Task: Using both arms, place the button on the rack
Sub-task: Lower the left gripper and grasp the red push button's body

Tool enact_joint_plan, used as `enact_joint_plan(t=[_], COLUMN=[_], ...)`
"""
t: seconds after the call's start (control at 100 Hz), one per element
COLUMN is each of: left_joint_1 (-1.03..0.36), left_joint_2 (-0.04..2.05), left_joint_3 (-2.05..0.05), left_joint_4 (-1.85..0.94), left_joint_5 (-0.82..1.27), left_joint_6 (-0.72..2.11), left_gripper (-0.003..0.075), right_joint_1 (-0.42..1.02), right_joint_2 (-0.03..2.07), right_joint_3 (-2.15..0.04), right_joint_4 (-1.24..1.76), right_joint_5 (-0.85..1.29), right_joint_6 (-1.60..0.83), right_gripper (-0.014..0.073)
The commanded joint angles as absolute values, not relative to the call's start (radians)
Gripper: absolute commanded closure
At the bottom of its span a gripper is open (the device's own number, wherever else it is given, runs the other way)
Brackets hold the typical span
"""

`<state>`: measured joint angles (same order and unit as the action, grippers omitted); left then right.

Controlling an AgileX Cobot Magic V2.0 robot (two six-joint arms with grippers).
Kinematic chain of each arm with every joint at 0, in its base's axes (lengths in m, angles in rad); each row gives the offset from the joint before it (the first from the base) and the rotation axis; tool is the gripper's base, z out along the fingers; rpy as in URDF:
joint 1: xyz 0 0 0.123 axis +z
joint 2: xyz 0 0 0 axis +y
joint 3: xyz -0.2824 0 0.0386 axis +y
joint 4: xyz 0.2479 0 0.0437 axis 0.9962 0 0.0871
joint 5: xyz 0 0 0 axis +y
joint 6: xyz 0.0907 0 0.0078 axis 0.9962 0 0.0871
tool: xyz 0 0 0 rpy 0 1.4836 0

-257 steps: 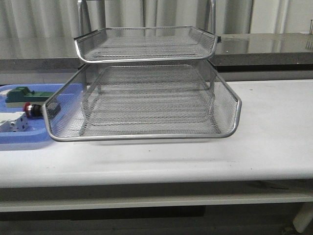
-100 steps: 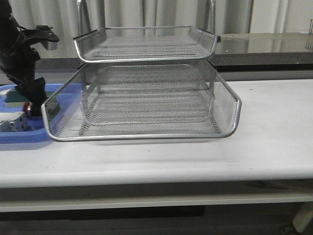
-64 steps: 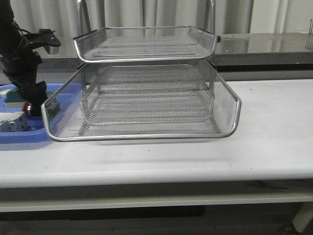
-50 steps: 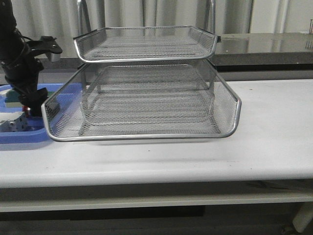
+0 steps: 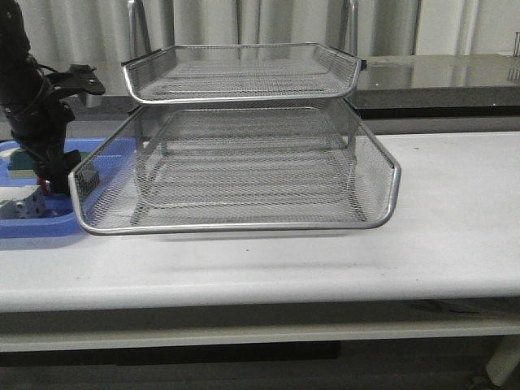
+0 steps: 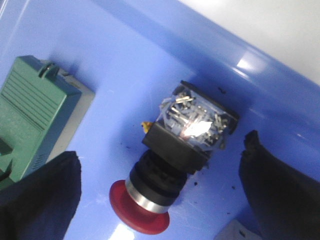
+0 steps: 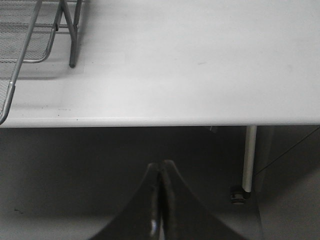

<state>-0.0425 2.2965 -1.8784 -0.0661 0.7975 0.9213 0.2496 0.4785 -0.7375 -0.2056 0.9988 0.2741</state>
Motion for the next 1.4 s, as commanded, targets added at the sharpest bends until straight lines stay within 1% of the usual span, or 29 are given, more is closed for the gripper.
enact_joint_plan(t=[0.0,0.82,0.85,0.94,1.05,1.06,1.11,1.18,1.3,1.39], left_joint_1=[-0.048,-0.048,-0.048,-0.048,-0.048,-0.048,-0.048,-0.048,-0.048,-0.048], left_joint_2=[2.237,2.276,2.276,2.276,2.276,2.276,2.276,2.276,2.274,2.269], left_joint_3=[-1.909,-1.909,-1.909,-1.909,-1.909,-1.909,-1.909,-1.909,-1.909,-1.909], left_joint_4=[-0.078,-0.088,-0.088,-0.088,-0.088,-0.088,-0.088,-0.088,-0.088,-0.088], left_joint_5=[0.756,0.763,0.763,0.767,0.769,0.769,0.769,0.769,0.769,0.769], left_joint_6=[0.922,0.922,0.922,0.922,0.922,0.922,0.922,0.922,0.922,0.922], left_gripper=[0.0103,0.0108,0.0120,0.0209,0.0364,0.0364,0.0437,0.0519,0.0612,0.0643], right_joint_1=[0.245,0.245,0.245,0.245,0.245,0.245,0.245,0.245,0.245,0.245], right_joint_2=[0.484,0.484,0.484,0.484,0.484,0.484,0.484,0.484,0.484,0.484], right_joint_3=[-0.770,-0.770,-0.770,-0.770,-0.770,-0.770,-0.770,-0.770,-0.770,-0.770], right_joint_4=[-0.234,-0.234,-0.234,-0.234,-0.234,-0.234,-0.234,-0.234,-0.234,-0.234], right_joint_5=[0.942,0.942,0.942,0.942,0.942,0.942,0.942,0.942,0.942,0.942], right_joint_6=[0.272,0.272,0.272,0.272,0.272,0.272,0.272,0.272,0.272,0.272], right_gripper=[0.0660,0.0660,0.0660,0.0660,0.0660,0.0660,0.0660,0.0660,0.0660,0.0660])
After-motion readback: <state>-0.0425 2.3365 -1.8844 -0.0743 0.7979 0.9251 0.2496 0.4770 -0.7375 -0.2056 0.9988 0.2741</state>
